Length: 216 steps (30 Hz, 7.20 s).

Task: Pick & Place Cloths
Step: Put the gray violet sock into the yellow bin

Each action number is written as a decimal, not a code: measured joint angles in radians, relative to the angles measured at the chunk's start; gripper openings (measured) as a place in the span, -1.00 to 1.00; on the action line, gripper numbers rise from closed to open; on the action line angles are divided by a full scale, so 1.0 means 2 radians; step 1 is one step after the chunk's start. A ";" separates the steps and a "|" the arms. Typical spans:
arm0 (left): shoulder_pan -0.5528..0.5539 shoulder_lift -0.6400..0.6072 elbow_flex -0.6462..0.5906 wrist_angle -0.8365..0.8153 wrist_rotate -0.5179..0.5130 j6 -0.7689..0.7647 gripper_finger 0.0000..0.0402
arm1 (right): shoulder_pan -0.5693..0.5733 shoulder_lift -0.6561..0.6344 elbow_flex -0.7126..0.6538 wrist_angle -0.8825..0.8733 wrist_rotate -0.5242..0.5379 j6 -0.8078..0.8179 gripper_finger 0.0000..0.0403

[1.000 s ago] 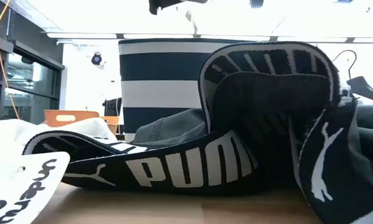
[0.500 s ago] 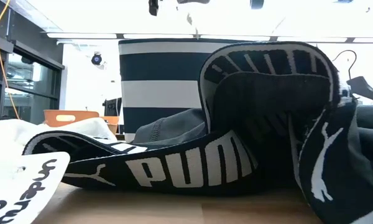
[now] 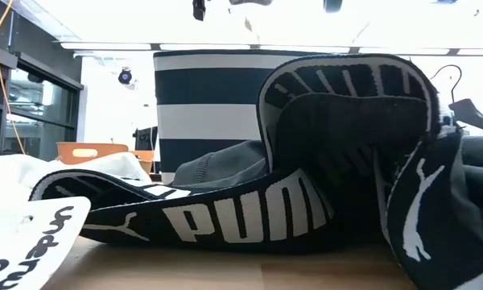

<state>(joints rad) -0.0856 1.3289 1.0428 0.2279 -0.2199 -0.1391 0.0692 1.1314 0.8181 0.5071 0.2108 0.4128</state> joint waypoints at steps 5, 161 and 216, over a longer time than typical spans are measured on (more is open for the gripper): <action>0.000 -0.005 0.000 -0.004 0.000 0.000 -0.99 | -0.002 -0.013 0.000 -0.033 0.021 0.003 -0.12; 0.455 -0.077 -0.006 -0.665 0.113 0.027 -0.86 | -0.002 -0.112 0.000 -0.230 0.077 0.056 0.23; 0.530 0.004 -0.147 -0.373 0.078 -0.129 -1.00 | -0.002 -0.112 0.000 -0.260 0.090 0.098 0.23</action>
<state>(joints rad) 0.9752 1.3366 0.7494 -0.5171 -0.0648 -0.3973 0.0657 0.9070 0.8181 -0.0124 0.3916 0.6080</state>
